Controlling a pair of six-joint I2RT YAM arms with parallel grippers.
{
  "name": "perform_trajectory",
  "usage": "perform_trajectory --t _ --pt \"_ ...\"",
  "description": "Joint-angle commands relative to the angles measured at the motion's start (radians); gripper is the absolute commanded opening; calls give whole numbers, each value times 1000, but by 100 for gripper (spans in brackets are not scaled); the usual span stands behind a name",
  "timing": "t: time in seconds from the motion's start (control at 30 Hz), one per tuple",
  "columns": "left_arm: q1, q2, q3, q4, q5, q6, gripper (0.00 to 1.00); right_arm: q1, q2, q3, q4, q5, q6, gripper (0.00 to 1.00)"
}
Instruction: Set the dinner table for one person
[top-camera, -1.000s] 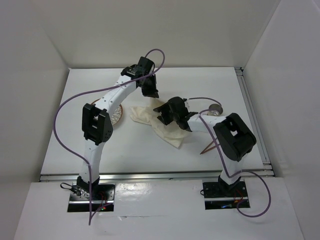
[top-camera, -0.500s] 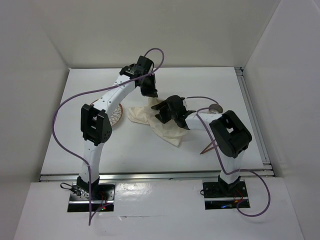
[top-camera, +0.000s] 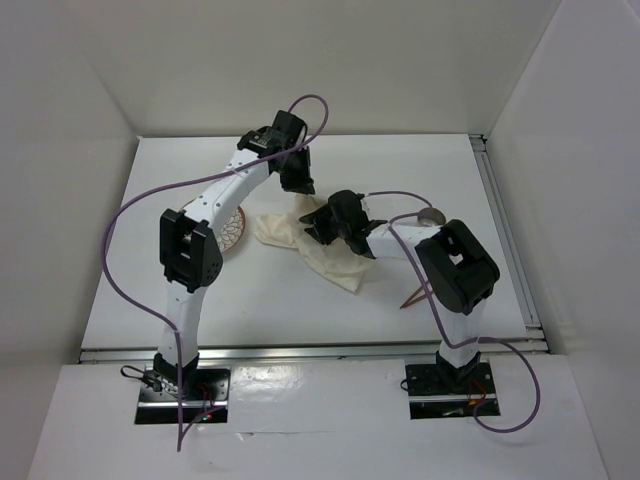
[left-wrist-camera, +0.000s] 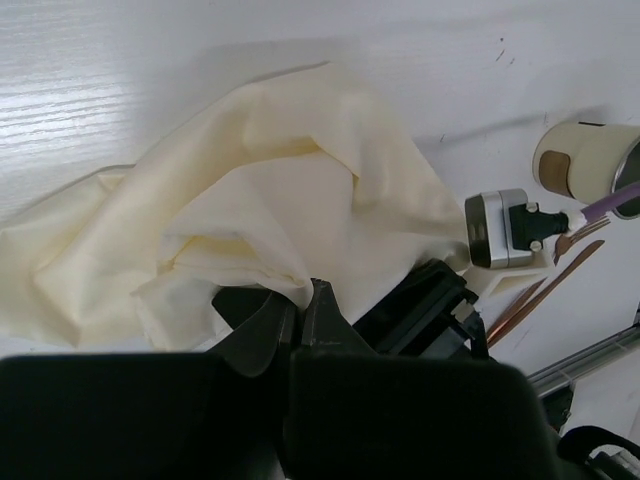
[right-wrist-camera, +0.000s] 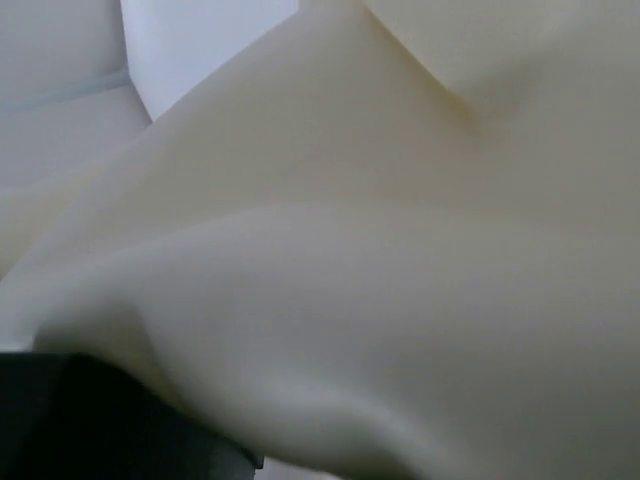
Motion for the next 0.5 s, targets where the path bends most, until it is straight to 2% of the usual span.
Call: perform_trajectory --t 0.0,0.03,0.1,0.23,0.4,0.47 --pt "-2 -92 21 -2 -4 35 0 8 15 71 -12 52 -49 35" --pt "-2 -92 21 -2 -13 35 0 8 15 71 -12 67 -59 17" --pt "7 -101 21 -2 -13 35 0 -1 -21 71 -45 67 -79 0" --pt "46 -101 35 -11 -22 44 0 -41 -135 48 -107 67 -170 0" --pt "125 -110 90 -23 11 53 0 -170 -324 52 -243 -57 -476 0" --pt "167 -125 99 -23 21 53 0 -224 -406 77 -352 -114 -585 0"
